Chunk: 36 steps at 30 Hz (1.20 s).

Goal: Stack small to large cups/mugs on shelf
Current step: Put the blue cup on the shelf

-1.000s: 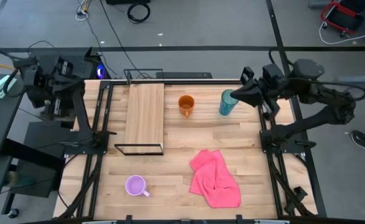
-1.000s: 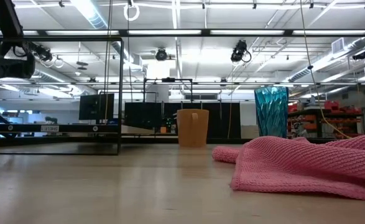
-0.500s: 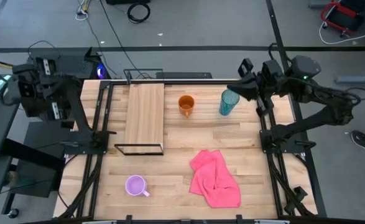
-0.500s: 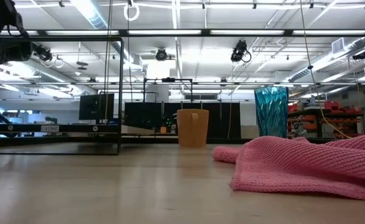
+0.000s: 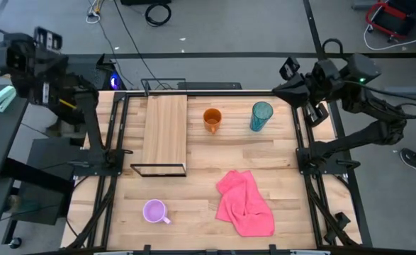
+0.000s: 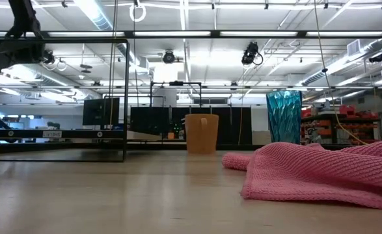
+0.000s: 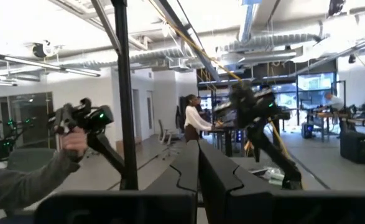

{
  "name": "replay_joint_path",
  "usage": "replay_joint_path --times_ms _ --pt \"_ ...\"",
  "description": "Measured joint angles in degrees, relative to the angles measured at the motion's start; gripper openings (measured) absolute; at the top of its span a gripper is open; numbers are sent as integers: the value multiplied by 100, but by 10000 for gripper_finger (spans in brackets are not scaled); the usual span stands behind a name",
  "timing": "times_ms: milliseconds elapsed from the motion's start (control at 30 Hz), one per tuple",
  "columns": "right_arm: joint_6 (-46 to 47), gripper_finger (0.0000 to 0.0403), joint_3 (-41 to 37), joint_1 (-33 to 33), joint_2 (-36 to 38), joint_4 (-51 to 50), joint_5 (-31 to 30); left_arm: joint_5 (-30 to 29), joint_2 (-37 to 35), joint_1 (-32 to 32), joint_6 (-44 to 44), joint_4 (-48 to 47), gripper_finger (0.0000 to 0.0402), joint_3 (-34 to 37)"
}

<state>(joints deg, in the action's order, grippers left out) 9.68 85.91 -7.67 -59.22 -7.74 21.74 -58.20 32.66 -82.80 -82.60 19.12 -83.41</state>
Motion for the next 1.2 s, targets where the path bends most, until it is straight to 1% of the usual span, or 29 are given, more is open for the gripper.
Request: replay_joint_path --times_ms 167,367,467,667,800,867,967,1067,1200 --pt "109 16 -7 -1 -64 -58 -1 -289 58 -92 -381 -16 21 -49" --pt "223 16 -7 -1 -110 -164 0 -1413 45 -36 -19 3 7 115" --pt "282 16 -7 -1 -107 -296 -1 -1571 25 284 229 5 5 264" --pt "410 16 -9 178 -110 -346 -3 -1698 21 1439 596 56 19 541" --pt "383 16 -9 370 -108 -353 -3 -1844 21 2433 960 53 12 806" --pt "379 16 -9 435 -107 -367 -70 -2075 21 2919 1176 35 7 947" --pt "365 16 -9 460 -107 -504 -186 -2167 21 3553 1308 39 6 1193" --pt "364 16 -9 460 -105 -720 -533 -2210 27 4140 1559 50 15 1366" --pt "329 16 -9 436 -68 -1100 -1418 -2580 27 4897 1881 19 20 1450"
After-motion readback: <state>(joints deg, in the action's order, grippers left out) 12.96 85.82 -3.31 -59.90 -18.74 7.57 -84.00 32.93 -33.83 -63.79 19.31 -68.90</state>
